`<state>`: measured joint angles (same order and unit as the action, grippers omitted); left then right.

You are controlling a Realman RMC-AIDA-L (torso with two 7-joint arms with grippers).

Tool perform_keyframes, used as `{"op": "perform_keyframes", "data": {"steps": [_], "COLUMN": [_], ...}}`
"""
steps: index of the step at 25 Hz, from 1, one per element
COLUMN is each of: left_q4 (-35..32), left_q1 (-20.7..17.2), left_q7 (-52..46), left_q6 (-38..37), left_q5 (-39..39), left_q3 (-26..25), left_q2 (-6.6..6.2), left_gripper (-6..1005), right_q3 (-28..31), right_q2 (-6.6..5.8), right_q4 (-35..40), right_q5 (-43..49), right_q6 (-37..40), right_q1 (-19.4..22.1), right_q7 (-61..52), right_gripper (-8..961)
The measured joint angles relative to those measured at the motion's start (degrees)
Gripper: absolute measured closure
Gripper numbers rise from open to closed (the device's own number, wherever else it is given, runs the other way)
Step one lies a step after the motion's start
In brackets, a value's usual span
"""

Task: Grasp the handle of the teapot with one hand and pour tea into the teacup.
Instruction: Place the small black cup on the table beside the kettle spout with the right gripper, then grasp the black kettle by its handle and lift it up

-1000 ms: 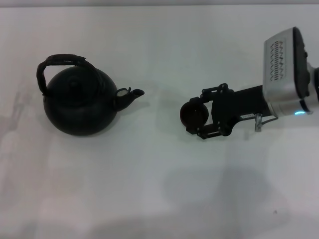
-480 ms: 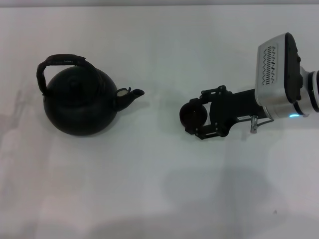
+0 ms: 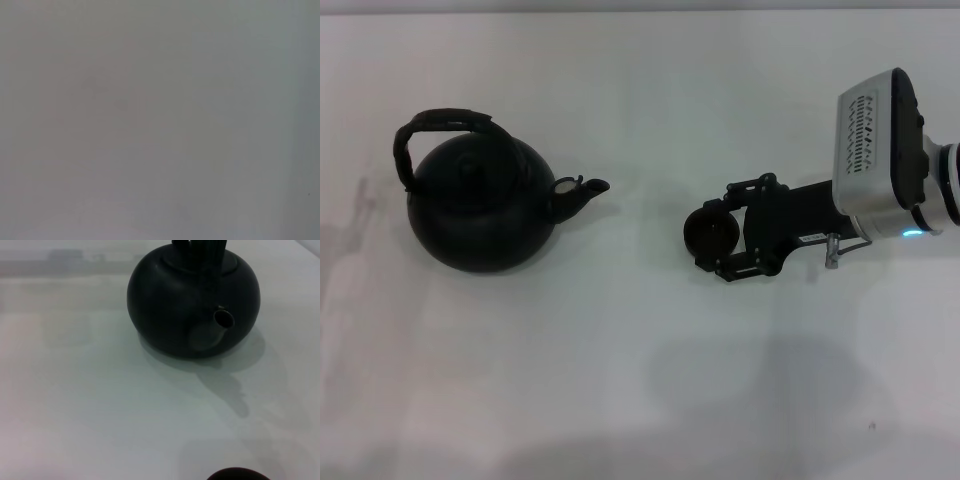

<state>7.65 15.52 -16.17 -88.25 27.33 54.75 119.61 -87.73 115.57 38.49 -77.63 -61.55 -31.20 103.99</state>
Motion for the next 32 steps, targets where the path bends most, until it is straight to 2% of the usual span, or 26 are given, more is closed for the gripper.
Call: {"op": "perform_keyframes", "data": {"steps": [18, 23, 32], "left_q4": [-0.11, -0.44, -0.57], "left_q1": [-0.16, -0.72, -2.40], "left_q7": [0.26, 0.32, 0.61], "left_q6": [-0.17, -1.61, -9.23], "left_q5": [1.26, 3.67, 10.89], "left_q3": [0.01, 0.00, 0.01], "left_q2": [0.09, 0.02, 0.00], "left_gripper": [182, 181, 185], "right_q3": [0.79, 4.33, 11.47], "right_q2": [-0.28, -0.40, -0.81], "right_q4": [1.69, 3.06, 6.72], "right_q5": [-0.42, -0.22, 0.21], "right_q6": [-1.42, -4.37, -7.62], "right_q1": [0.38, 0.86, 3.31], "right_q7": [1.04, 1.28, 1.32], "right_gripper": [112, 111, 110]}}
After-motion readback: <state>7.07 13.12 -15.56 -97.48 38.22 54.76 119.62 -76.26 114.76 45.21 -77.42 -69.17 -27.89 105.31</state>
